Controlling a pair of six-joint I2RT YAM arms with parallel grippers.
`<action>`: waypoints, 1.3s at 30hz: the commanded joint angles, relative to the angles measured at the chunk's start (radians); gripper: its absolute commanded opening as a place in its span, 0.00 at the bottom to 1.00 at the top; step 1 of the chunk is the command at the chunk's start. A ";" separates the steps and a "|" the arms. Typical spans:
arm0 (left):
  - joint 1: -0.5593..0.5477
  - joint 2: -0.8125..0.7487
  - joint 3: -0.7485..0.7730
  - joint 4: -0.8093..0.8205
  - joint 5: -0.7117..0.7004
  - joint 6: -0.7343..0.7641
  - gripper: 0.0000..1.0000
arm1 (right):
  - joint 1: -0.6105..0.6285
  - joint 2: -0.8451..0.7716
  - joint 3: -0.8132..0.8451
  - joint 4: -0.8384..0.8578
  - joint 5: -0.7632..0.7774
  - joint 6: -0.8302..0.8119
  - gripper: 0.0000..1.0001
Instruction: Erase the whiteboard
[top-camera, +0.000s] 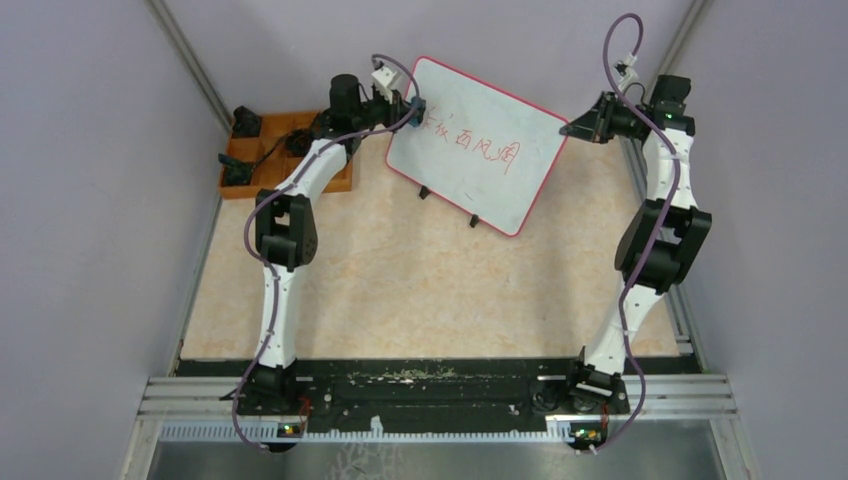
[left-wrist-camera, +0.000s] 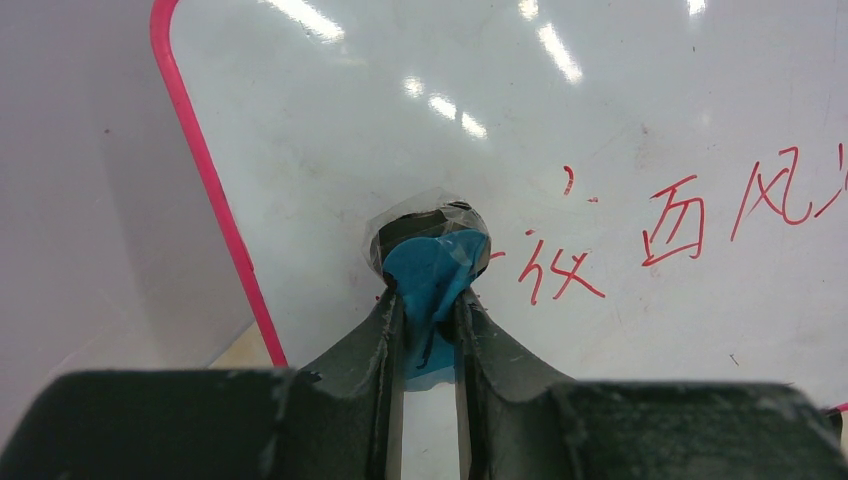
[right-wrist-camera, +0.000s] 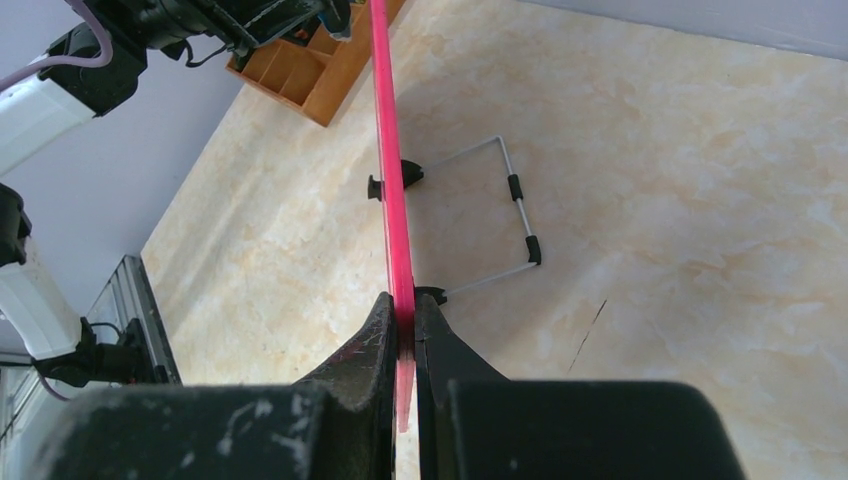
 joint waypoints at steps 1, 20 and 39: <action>-0.002 -0.011 0.053 0.007 -0.003 0.021 0.00 | -0.004 -0.028 -0.006 0.006 -0.032 -0.025 0.00; -0.024 0.089 0.172 -0.063 -0.027 0.056 0.00 | 0.045 -0.080 -0.063 -0.001 -0.015 -0.090 0.00; -0.069 0.107 0.193 -0.135 -0.020 0.030 0.00 | 0.098 -0.125 -0.113 -0.001 0.030 -0.115 0.00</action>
